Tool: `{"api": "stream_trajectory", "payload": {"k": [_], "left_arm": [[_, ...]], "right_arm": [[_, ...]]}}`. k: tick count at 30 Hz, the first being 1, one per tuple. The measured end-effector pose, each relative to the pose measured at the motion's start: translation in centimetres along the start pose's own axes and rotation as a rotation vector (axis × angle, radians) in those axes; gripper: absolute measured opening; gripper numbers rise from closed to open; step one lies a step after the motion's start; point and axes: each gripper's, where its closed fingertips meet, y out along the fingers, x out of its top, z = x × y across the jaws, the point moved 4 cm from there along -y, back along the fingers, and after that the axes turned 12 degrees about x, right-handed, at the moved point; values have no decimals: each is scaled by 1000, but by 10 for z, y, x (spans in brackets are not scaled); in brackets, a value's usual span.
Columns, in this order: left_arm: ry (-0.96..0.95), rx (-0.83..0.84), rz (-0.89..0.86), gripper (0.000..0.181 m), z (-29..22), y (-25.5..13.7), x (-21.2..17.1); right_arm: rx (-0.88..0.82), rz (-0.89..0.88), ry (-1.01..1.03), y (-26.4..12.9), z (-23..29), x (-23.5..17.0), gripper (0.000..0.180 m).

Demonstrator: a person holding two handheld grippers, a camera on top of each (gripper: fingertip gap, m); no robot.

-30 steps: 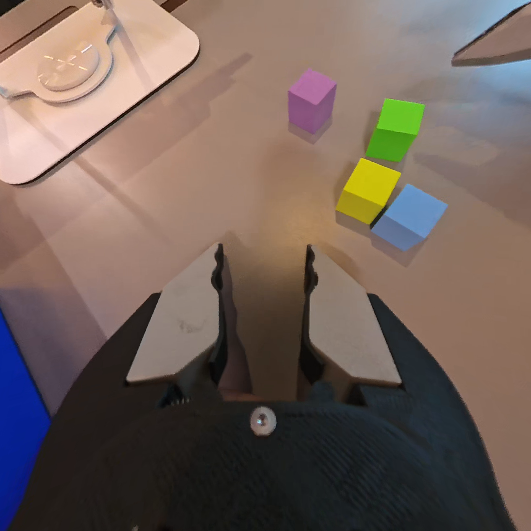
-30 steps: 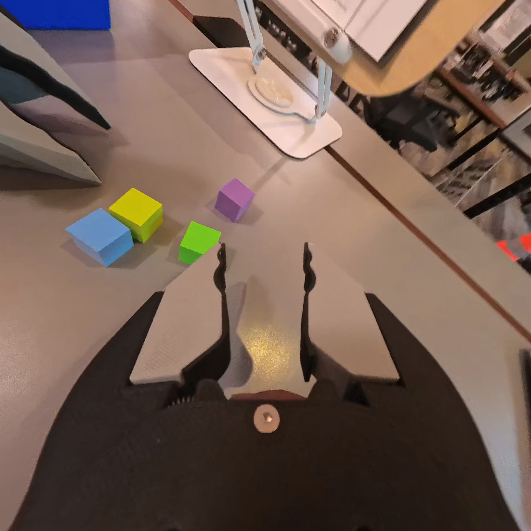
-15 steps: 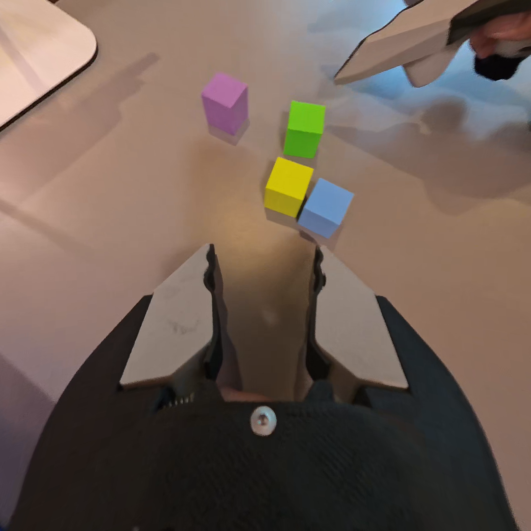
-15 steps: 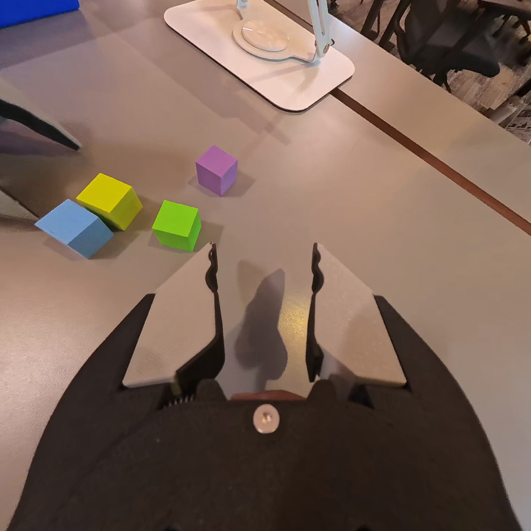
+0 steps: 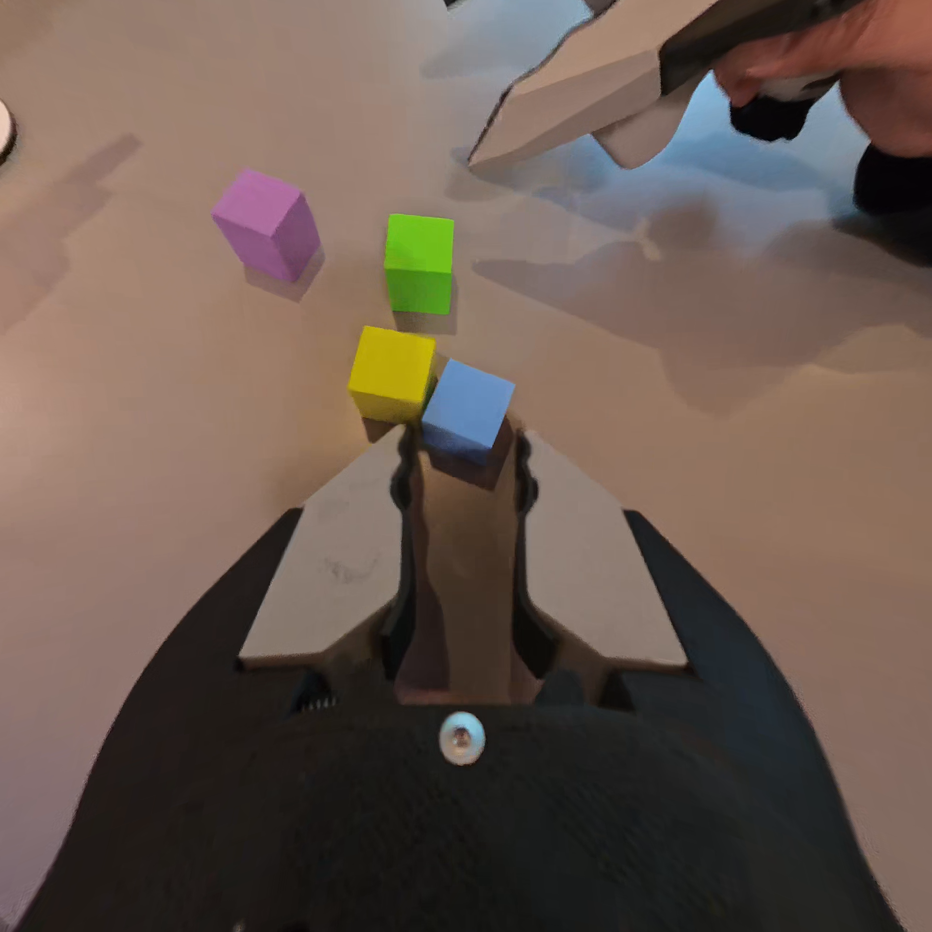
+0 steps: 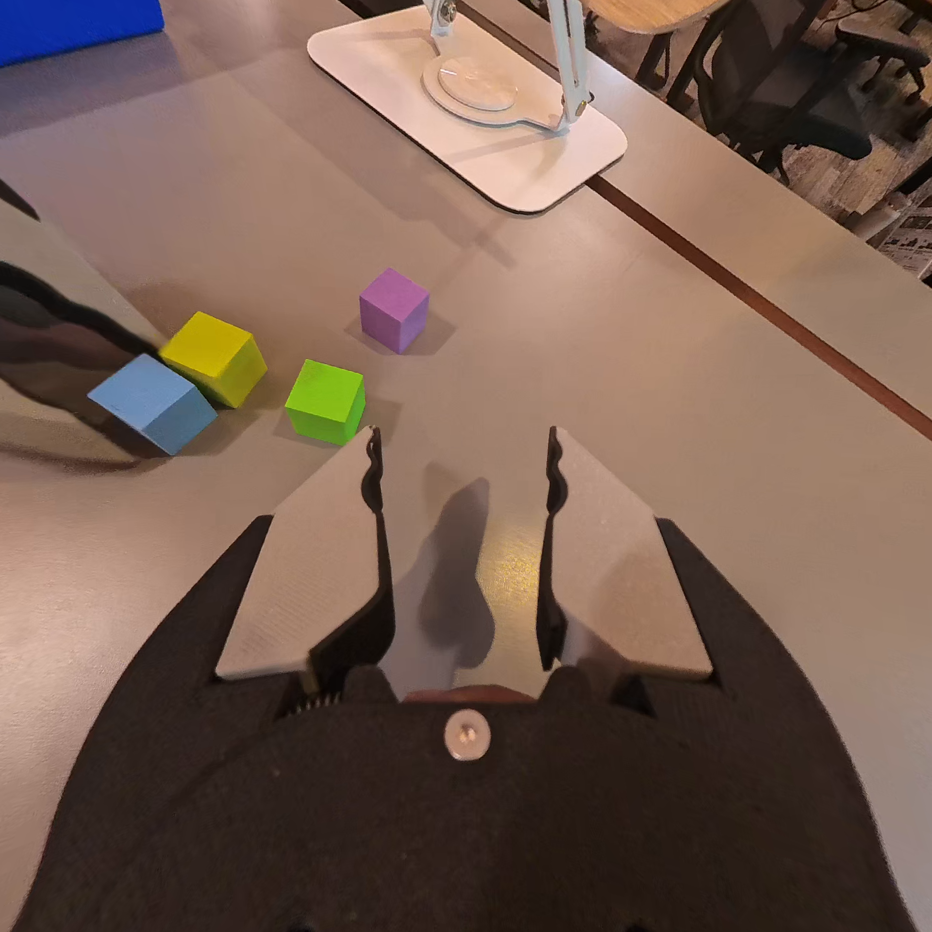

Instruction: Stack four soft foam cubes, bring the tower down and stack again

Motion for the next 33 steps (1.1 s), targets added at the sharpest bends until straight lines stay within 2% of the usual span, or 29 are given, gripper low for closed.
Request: {"api": "stream_trajectory", "payload": {"k": [1, 8, 12, 15, 18, 23, 27, 29, 33], "left_arm": [[16, -3, -10, 27, -3, 0, 1], [77, 49, -21, 27, -1, -3, 3], [27, 147, -119, 27, 20, -19, 17], [-8, 296, -339, 26, 42, -50, 44], [-68, 527, -540, 26, 71, -96, 63], [-154, 867, -775, 27, 113, -176, 63], [-140, 1107, -818, 27, 135, -218, 51], [-103, 1203, -720, 26, 145, -226, 43], [-159, 1171, -749, 26, 146, -242, 41]], "right_arm": [[0, -1, -5, 0, 1, 1, 63], [-1, 12, -27, 2, 4, 0, 63], [-1, 5, -28, 1, 4, 1, 63], [1, 0, -27, 1, 5, 1, 62], [1, 4, -33, 2, 6, 1, 62], [6, 9, -38, 3, 8, 1, 62], [8, 17, -42, 5, 9, 0, 62], [10, 19, -45, 6, 9, 0, 62], [15, 22, -54, 6, 12, 0, 62]]}}
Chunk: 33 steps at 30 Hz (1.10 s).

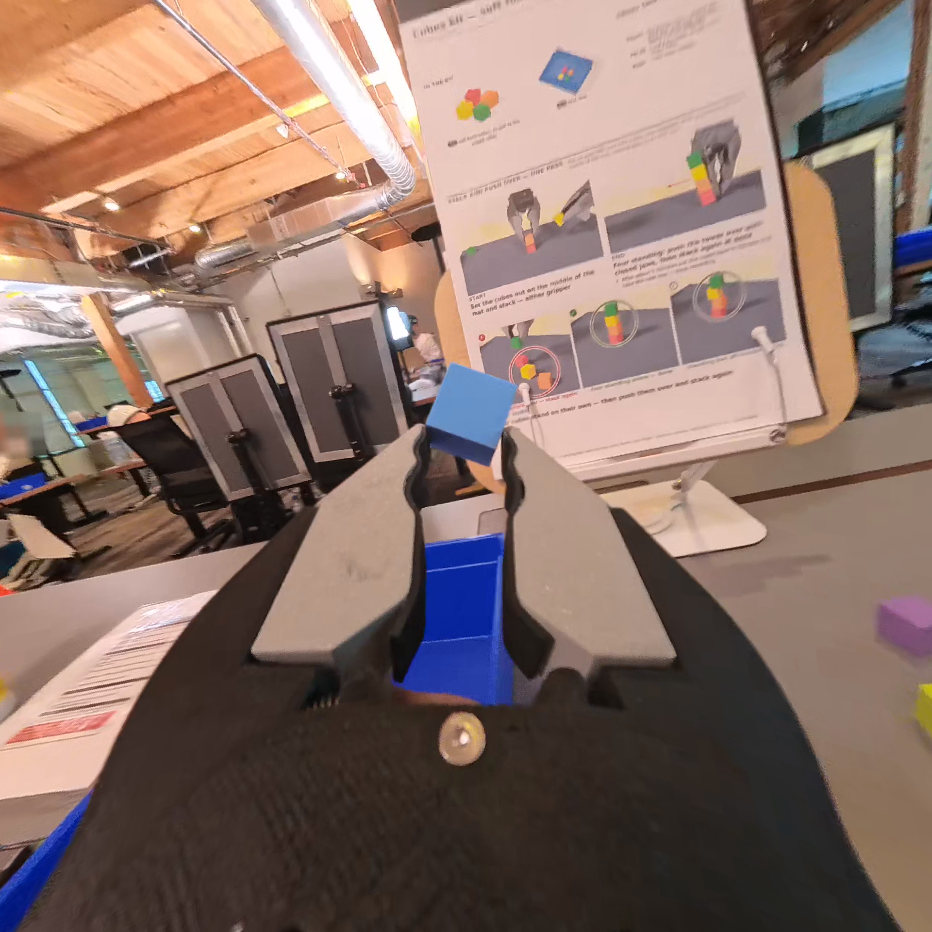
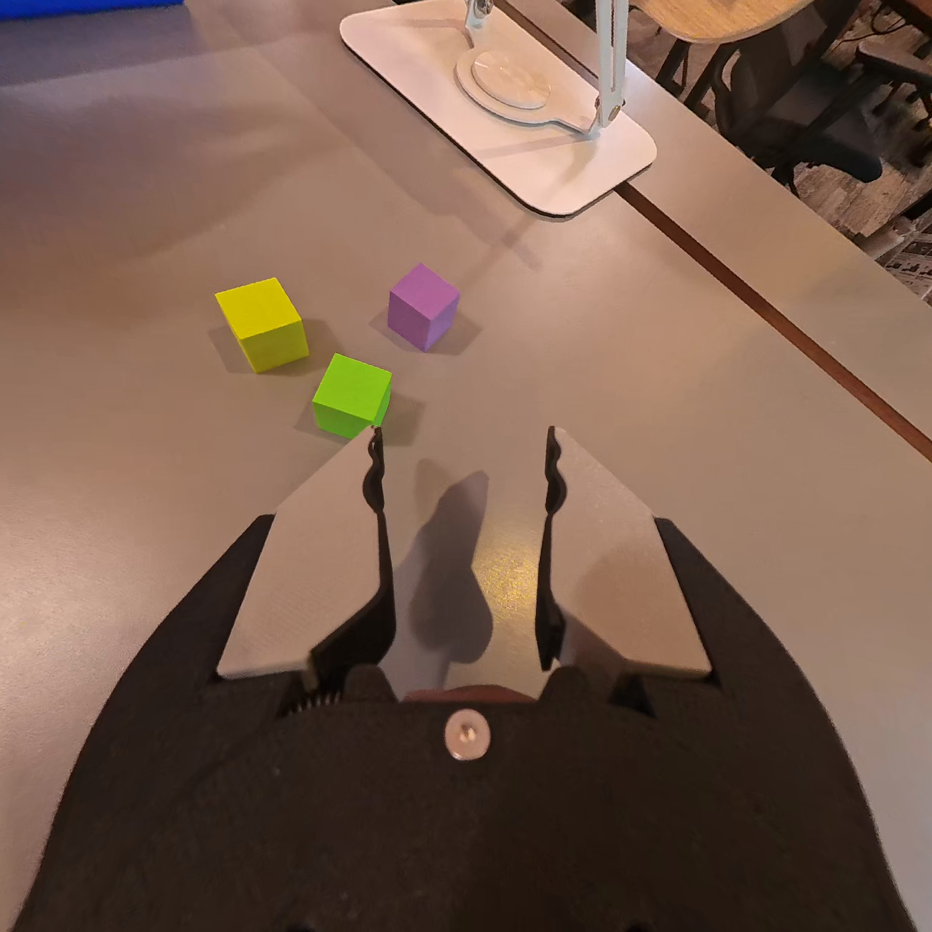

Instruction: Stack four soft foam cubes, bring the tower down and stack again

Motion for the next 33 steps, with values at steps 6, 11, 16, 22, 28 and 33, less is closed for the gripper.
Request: {"api": "stream_trajectory", "payload": {"k": [6, 11, 16, 22, 28, 33], "left_arm": [[95, 59, 166, 26, 39, 4, -20], [22, -108, 595, 27, 46, 14, -103], [-111, -88, 590, 33, 52, 20, -111], [-149, -46, 476, 59, 49, 23, -91], [-113, -177, 216, 46, 10, 4, -32], [-35, -285, 101, 44, -37, -20, 11]], "right_arm": [[-7, 7, -32, 0, 3, 2, 62], [4, 20, -36, 3, 6, 0, 62], [3, 13, -41, 2, 7, 2, 62], [2, -1, -41, -2, 7, 4, 62], [-14, -1, -64, -5, 6, 7, 62], [-20, 3, -63, -4, 4, 6, 62]]}}
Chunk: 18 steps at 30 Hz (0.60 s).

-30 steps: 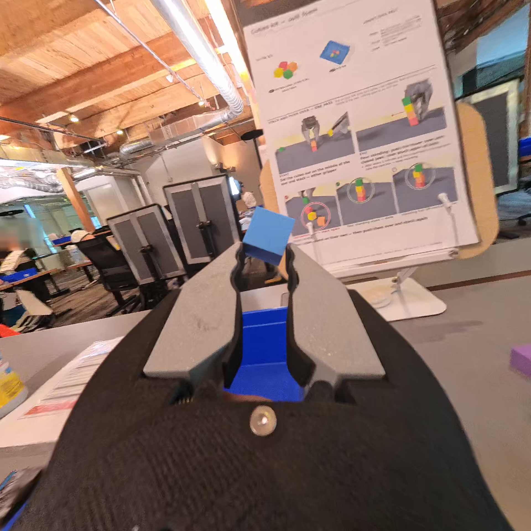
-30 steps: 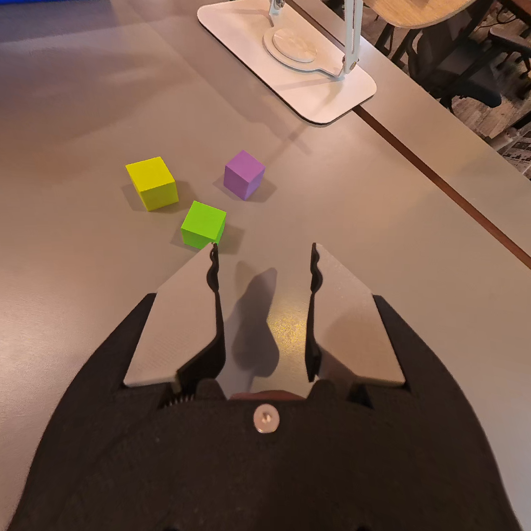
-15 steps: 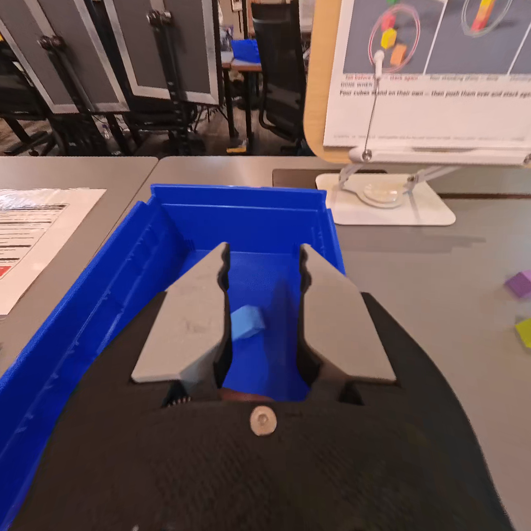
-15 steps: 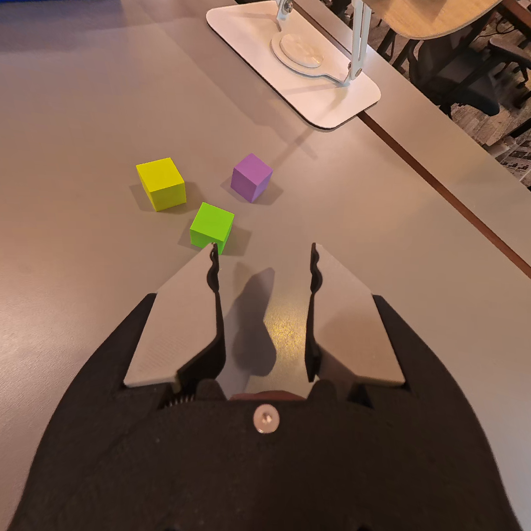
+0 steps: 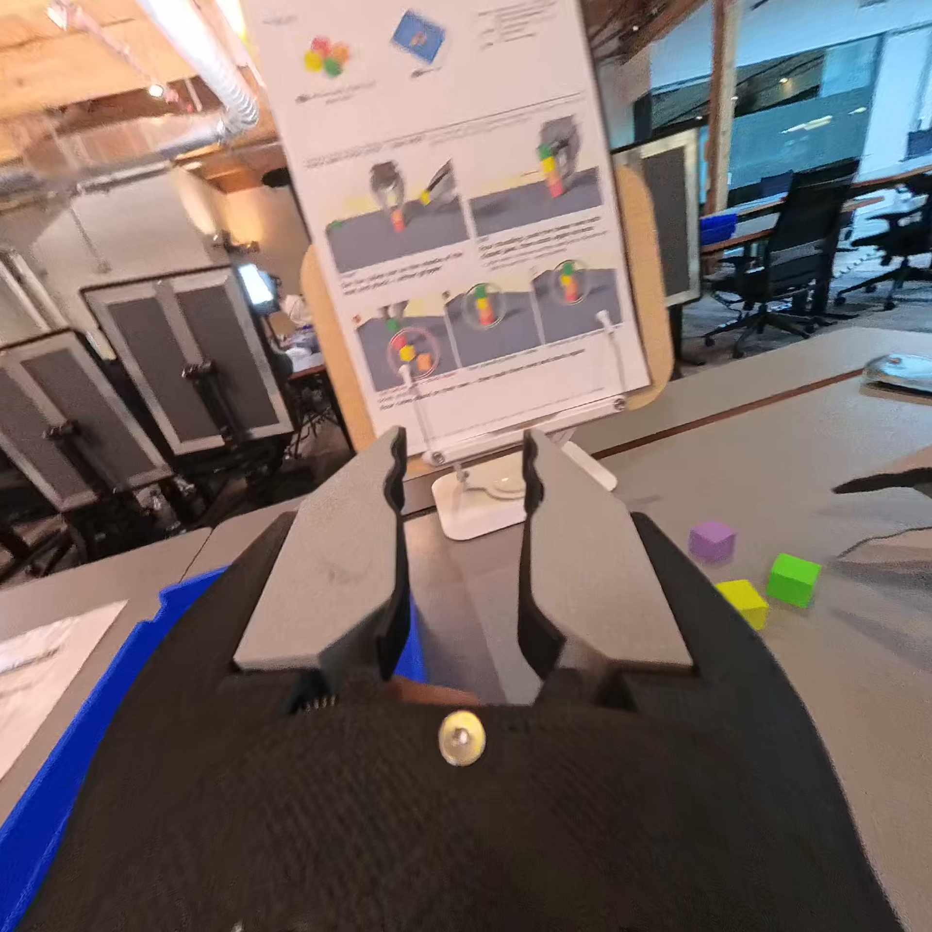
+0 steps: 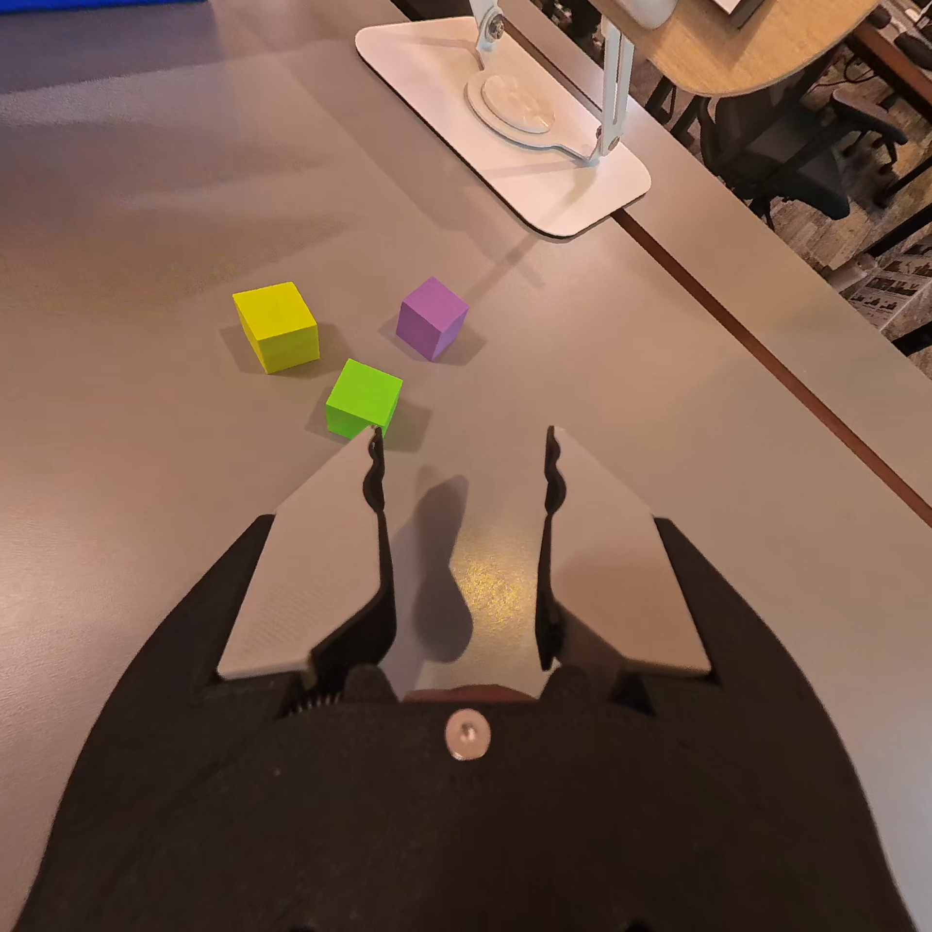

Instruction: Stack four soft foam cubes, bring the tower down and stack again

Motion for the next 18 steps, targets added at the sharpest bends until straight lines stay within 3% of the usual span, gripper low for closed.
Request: {"api": "stream_trajectory", "payload": {"k": [6, 11, 15, 18], "left_arm": [[-53, -323, 97, 50, -82, -5, -6], [43, -593, 352, 68, -155, -7, -65], [8, -707, 520, 77, -174, -3, -102], [-45, -711, 548, 76, -169, 4, -112]], "right_arm": [[4, 4, 14, 2, -2, -3, 62], [6, 12, 9, 3, -1, -4, 62], [-2, -1, 15, 0, -3, -2, 62], [-10, -16, 30, -4, -7, -2, 62]]}}
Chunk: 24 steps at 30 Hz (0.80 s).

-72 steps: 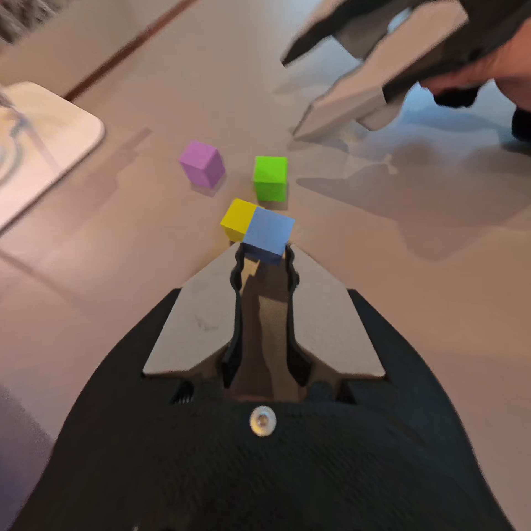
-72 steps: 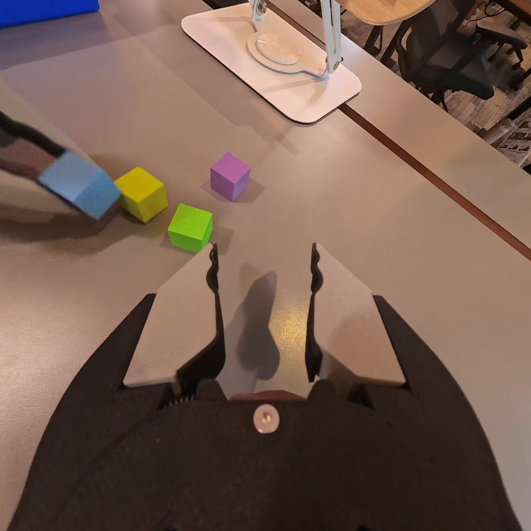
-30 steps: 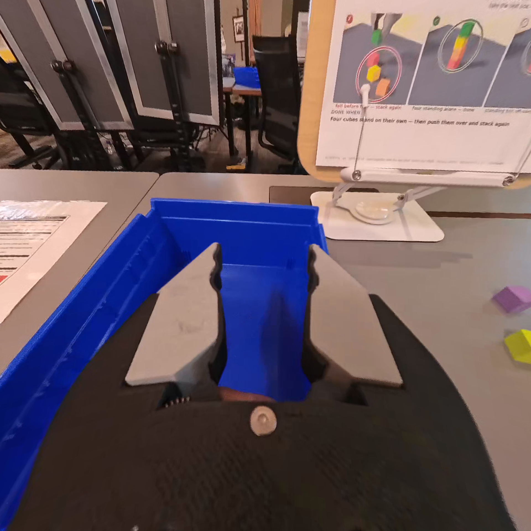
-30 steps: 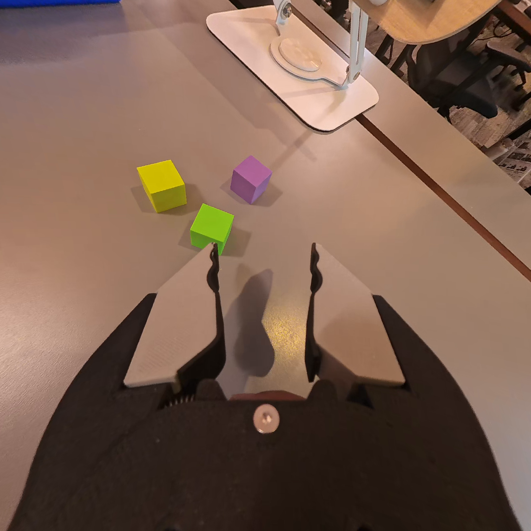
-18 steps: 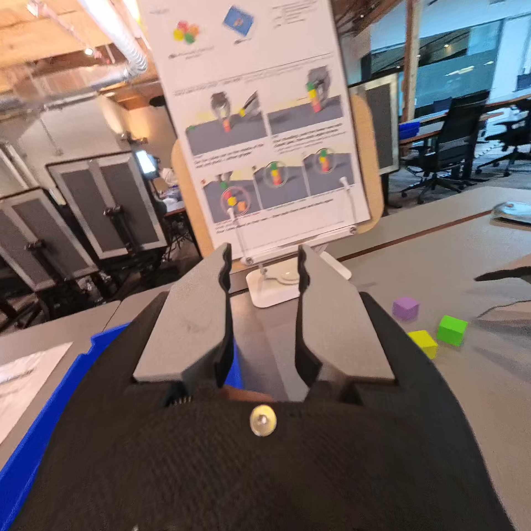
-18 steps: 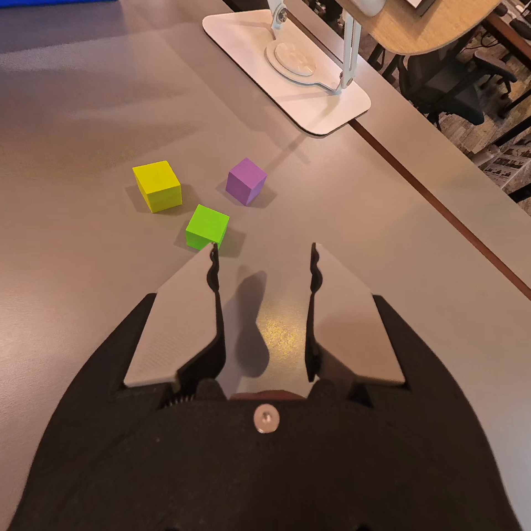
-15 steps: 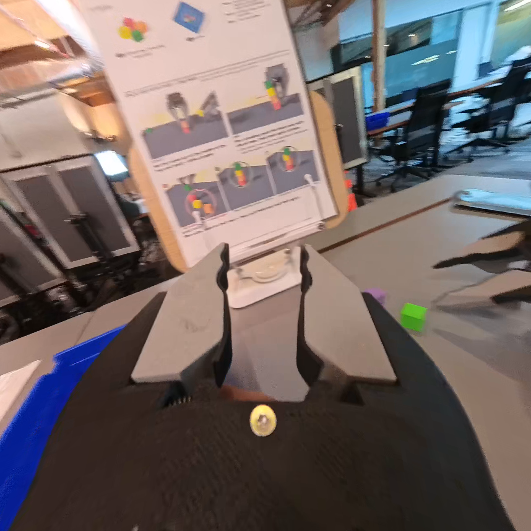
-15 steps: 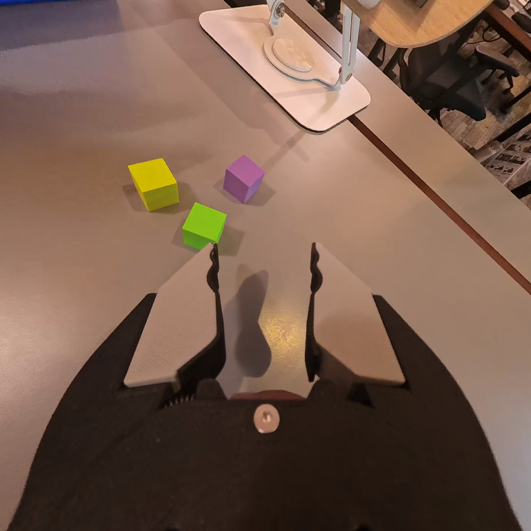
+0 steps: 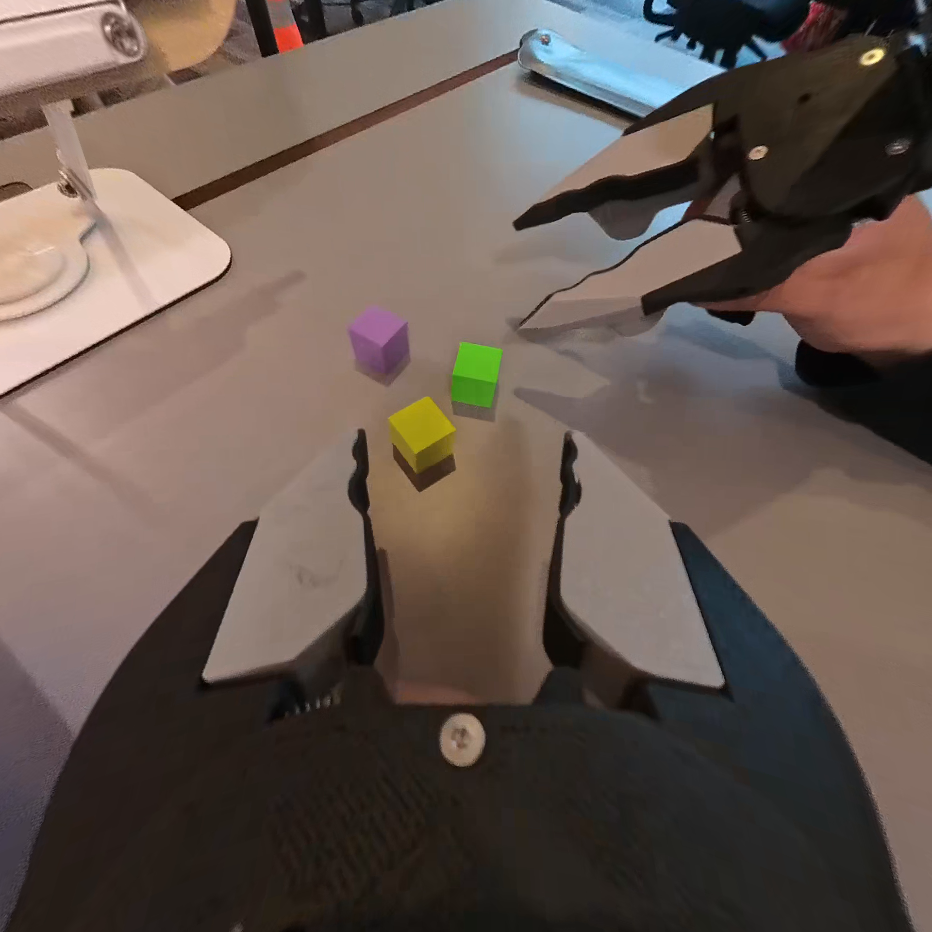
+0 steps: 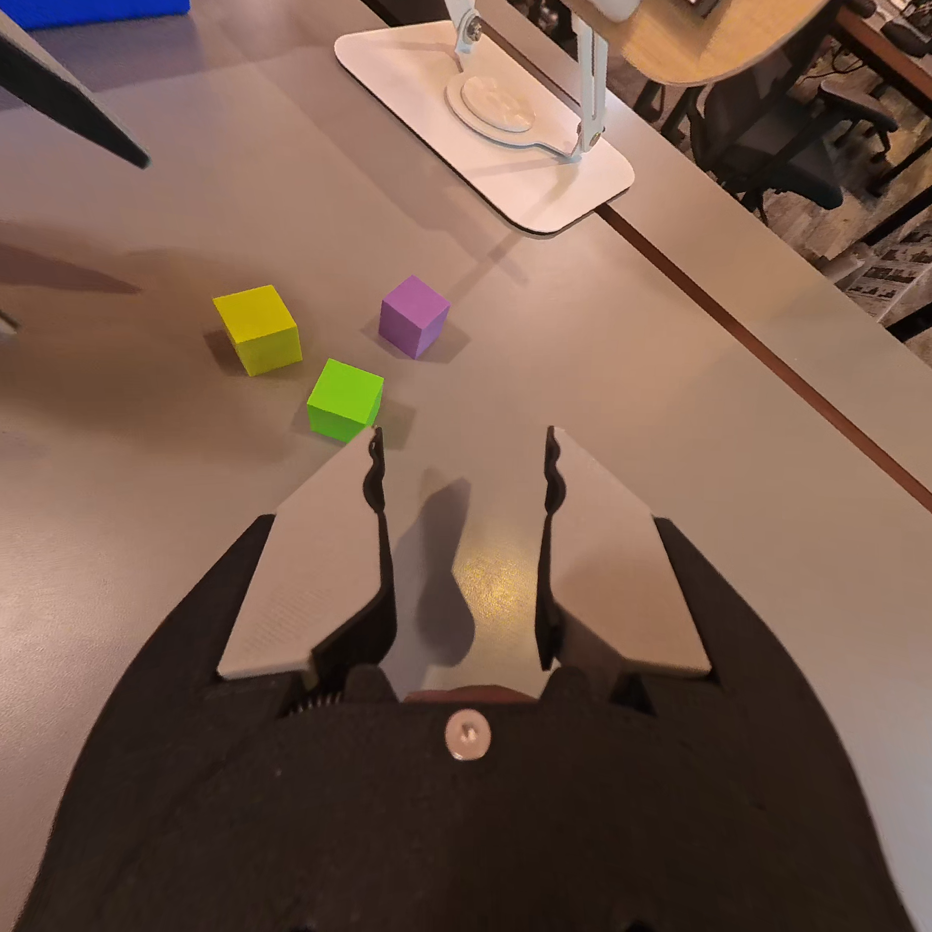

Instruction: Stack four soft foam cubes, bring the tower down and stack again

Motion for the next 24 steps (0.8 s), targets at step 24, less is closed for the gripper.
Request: {"api": "stream_trajectory", "payload": {"k": [24], "left_arm": [[146, 226, 26, 34, 22, 19, 2]], "right_arm": [[15, -42, 50, -9, -8, 2, 60]]}}
